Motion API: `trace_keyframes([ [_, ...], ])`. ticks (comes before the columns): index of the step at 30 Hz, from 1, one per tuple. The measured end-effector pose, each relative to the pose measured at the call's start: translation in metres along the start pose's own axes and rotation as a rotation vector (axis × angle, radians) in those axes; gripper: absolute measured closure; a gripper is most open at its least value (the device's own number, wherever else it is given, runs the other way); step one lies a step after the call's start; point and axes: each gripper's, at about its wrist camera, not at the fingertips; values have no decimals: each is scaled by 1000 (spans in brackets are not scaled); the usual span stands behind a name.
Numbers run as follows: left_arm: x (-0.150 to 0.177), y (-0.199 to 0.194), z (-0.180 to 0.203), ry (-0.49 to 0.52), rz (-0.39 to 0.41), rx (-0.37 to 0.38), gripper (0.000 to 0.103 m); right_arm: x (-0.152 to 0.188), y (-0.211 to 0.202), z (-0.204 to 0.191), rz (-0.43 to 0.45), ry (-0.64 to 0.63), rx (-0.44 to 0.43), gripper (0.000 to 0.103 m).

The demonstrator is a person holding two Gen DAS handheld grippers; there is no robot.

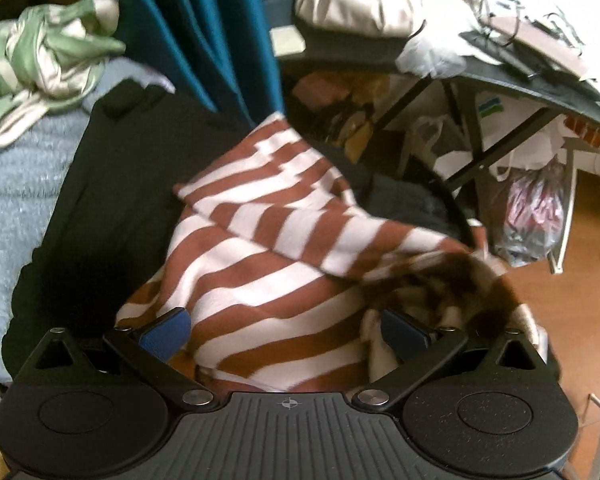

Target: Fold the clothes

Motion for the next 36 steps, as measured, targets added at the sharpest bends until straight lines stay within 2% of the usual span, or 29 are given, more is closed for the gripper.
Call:
trace_keyframes([
  [2, -1, -12, 7, 50, 66, 20, 1, 4, -4, 4, 15, -20, 3, 1],
  [4, -1, -15, 22, 112, 84, 46, 1, 8, -4, 6, 17, -49, 20, 1],
  [6, -24, 14, 57, 154, 62, 63, 3, 12, 0, 9, 6, -75, 36, 1],
  [7, -25, 24, 67, 167, 50, 79, 15, 14, 3, 10, 3, -75, 33, 1],
  [9, 3, 13, 70, 193, 16, 116, 24, 19, 2, 14, 9, -74, 16, 1],
  [12, 14, 32, 85, 222, -15, 116, 24, 25, -1, 15, 23, -108, 3, 1],
  [16, 21, 60, 103, 265, -79, 79, 24, 31, 0, 19, 10, -120, -10, 1],
  [20, 23, 68, 101, 232, -100, 74, 27, 34, 1, 18, -2, -130, -14, 1],
  [21, 23, 70, 100, 203, -101, 79, 39, 34, 1, 18, -3, -134, -15, 1],
  [22, 21, 69, 98, 187, -100, 68, 60, 35, 1, 18, -4, -136, -16, 1],
  [23, 20, 68, 96, 177, -97, 60, 71, 35, 2, 18, -6, -138, -17, 1],
  [24, 19, 66, 94, 167, -93, 55, 88, 34, 2, 18, -9, -137, -18, 1],
  [26, 17, 62, 90, 148, -85, 45, 91, 33, 3, 18, -16, -135, -19, 1],
  [29, 15, 48, 81, 76, -74, 67, 94, 30, 4, 19, -26, -129, -20, 1],
  [36, 23, 6, 75, 16, -29, 159, 96, 25, 7, 19, -47, -117, -18, 1],
])
Point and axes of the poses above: each gripper's, at about its wrist camera, not at the fingertips, and y roughly the way its jaws point, z to its right, x to its underside, and after that the axes turned 6 degrees about -y, right-handed
